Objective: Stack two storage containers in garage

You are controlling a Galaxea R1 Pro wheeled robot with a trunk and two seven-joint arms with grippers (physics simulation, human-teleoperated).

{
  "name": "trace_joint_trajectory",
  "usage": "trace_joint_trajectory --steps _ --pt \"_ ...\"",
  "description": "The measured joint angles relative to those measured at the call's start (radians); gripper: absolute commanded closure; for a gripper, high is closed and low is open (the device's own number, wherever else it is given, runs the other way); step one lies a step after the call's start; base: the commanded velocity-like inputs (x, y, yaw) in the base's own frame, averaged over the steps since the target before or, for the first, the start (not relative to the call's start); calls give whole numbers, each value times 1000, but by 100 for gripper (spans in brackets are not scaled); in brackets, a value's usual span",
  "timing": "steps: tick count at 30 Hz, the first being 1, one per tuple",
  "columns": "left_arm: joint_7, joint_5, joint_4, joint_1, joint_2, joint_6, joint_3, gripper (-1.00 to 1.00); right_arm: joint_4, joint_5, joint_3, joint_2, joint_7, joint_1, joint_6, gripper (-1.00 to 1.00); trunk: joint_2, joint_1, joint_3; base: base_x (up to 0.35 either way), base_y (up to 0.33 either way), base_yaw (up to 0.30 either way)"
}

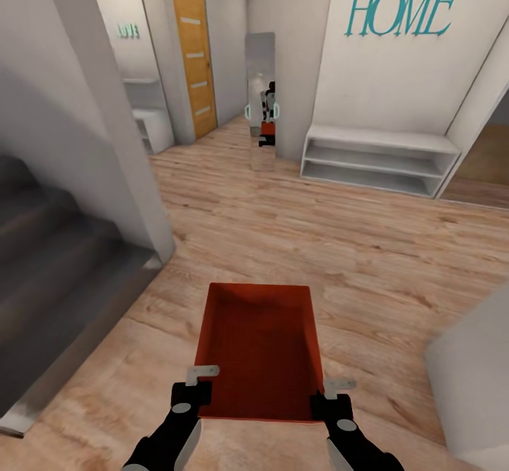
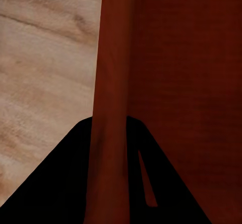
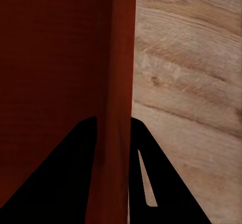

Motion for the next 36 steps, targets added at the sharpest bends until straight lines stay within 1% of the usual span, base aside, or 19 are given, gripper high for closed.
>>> trace_joint_trajectory --steps 36 --pt "-1 -3 -1 0 0 0 0 100 0 -3 1 0 -2 0 -2 100 0 0 0 336 0 0"
